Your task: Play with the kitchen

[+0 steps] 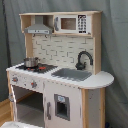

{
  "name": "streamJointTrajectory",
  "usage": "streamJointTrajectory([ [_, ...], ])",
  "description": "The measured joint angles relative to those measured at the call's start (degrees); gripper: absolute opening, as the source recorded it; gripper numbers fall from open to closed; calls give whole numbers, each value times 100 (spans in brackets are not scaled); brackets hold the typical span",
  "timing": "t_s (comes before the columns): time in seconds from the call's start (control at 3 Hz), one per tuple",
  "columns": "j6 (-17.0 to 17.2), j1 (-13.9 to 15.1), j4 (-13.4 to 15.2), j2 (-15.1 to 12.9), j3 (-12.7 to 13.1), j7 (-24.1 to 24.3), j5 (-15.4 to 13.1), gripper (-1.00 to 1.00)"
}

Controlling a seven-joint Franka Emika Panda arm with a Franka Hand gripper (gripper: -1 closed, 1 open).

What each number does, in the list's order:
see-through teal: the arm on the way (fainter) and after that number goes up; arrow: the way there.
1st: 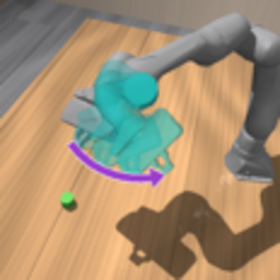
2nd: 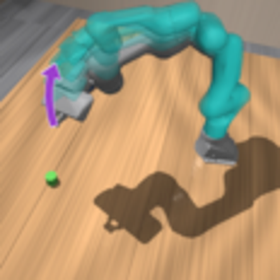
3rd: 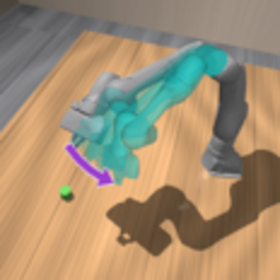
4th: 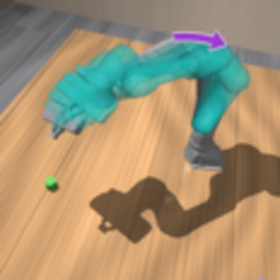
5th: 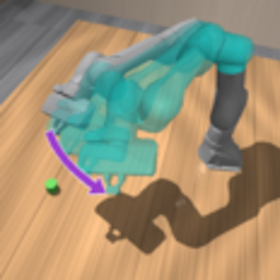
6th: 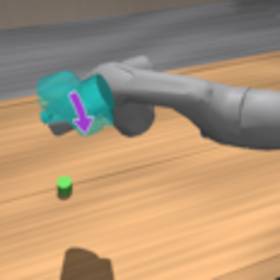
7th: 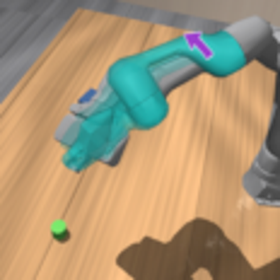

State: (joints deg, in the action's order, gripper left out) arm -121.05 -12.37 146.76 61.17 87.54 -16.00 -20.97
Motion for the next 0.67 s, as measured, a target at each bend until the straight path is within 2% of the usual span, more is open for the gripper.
streamJointTrajectory([
  [0.67, -519, 70, 197, 720, 108, -694, 558, 100],
])
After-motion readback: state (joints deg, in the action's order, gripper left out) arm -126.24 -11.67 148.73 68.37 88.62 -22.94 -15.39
